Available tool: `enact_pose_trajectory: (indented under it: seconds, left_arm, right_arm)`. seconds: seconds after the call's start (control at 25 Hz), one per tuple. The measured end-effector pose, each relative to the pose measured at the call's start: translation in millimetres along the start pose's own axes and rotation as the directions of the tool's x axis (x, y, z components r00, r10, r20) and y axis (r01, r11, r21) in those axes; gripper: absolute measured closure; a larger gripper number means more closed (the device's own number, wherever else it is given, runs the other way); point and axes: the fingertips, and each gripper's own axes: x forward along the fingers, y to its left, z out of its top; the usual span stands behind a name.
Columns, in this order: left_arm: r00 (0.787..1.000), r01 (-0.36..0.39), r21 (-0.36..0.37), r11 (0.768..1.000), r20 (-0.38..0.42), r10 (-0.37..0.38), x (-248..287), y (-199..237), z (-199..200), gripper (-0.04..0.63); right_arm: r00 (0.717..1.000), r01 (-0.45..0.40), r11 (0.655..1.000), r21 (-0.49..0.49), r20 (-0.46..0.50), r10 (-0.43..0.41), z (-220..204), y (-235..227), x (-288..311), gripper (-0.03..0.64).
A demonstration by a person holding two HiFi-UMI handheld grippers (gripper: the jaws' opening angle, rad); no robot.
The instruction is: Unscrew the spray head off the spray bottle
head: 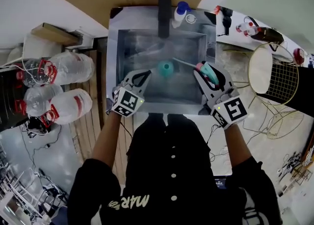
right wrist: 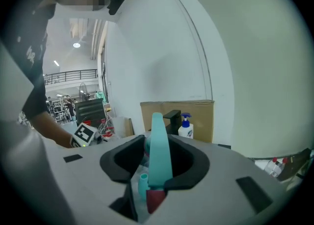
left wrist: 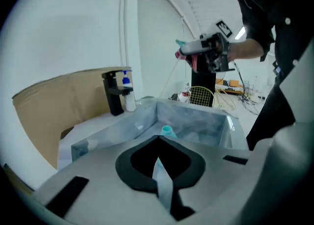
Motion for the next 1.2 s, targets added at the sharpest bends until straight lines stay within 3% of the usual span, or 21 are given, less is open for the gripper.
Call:
enact_pose_trajectory:
  seconds: [0.24,0.4,0.6,0.84,1.2]
  left_arm:
    - [0.987,-0.121,-0.067,0.990,0.097,0.127,-59.9,16.6,52.2,0.571]
    - [0.962,-0.186,-0.200,0.962,0.162,0.220,-92.8,33.3,85.4,0.571]
    - [0.923,-0.243,-0.297,0.924,0.222,0.314,-131.5,46.9,116.6,0.571]
    - [0.879,-0.325,-0.316,0.891,0.247,0.408,-162.1,58.0,138.4,0.571]
    - [0.825,-0.390,-0.314,0.866,0.300,0.480,-184.5,56.8,157.3,0.571]
  right_arm:
    - [0.997,0.040,0.999,-0.023,0.065,-0.038,23.8,-8.3,-15.5,0.465]
    - [0.992,0.073,0.997,-0.033,0.105,-0.069,39.8,-9.9,-27.1,0.466]
    - [0.982,0.117,0.992,-0.047,0.155,-0.108,61.2,-16.8,-46.5,0.465]
    - [0.965,0.176,0.982,-0.065,0.210,-0.159,79.9,-33.2,-72.7,0.466]
    - [0.925,0.285,0.958,-0.040,0.273,-0.264,90.4,-52.1,-101.2,0.466]
